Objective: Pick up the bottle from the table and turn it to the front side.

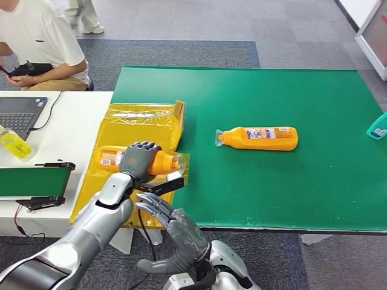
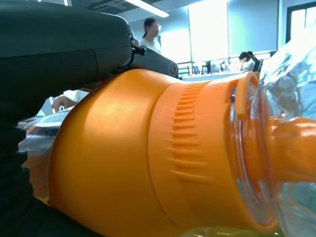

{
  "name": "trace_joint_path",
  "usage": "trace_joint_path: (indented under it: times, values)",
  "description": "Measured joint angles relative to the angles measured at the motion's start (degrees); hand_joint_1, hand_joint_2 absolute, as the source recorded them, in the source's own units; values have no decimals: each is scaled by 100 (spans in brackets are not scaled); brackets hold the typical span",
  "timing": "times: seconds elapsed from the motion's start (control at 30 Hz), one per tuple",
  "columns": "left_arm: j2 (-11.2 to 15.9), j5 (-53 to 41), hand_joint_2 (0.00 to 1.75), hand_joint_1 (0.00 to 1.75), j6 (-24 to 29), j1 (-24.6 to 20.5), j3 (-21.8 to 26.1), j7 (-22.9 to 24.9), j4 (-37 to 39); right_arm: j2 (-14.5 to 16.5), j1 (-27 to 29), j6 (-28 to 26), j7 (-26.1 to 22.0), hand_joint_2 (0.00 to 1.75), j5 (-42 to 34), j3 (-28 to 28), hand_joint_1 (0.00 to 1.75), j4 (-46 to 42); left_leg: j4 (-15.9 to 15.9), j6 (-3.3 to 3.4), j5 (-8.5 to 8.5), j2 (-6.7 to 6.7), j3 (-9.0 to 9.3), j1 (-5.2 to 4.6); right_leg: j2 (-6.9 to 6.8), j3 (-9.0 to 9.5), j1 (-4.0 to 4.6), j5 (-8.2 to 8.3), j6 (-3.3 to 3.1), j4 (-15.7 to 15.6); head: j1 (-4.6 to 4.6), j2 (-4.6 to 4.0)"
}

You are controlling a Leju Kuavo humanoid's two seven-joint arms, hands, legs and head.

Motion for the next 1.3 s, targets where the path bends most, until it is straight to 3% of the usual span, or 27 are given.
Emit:
trace_joint_path:
  times: [0.23, 0.47, 0.53, 0.67, 1.07, 1.3]
  values:
    - [-59, 291, 175, 175, -45, -203, 38, 185, 396, -117, 80, -3, -124, 175, 4, 10, 0, -164, 0, 0, 0, 0, 0, 0, 0, 1, 0, 0, 0, 0, 0, 0]
    - [-63, 529, 175, 175, -10, -399, 195, 48, 803, -201, 96, 65, -179, 175, -61, 10, 0, -284, 0, -1, 1, 0, 2, 0, 0, 3, 0, 1, 0, 1, 0, 0]
    - [-71, 567, 175, 165, 24, -419, 231, 14, 888, -228, 102, 66, -181, 175, -69, 10, 0, -296, 0, -1, 1, 0, 3, 0, 0, 4, 0, 1, 0, 1, 0, 0]
    - [-96, 602, 175, 0, 50, -433, 318, -11, 1010, -273, 119, 66, -186, 175, -86, 10, 0, -331, 0, -2, 2, 0, 6, 0, 0, 7, 0, 1, 0, 1, 0, 0]
    - [-144, 581, 175, 0, -152, -391, 440, -92, 1243, -316, 103, 155, -222, 175, -150, 8, 0, -398, 0, 0, 3, 0, 3, 0, -1, 7, 0, 2, 0, 1, 0, 0]
    - [-136, 129, 175, 0, -361, -455, 400, 195, 1288, -315, 11, 36, -122, 175, -58, -44, 0, -234, 0, 0, 3, 0, 6, 0, -1, 12, 0, 2, 0, 2, 1, 0]
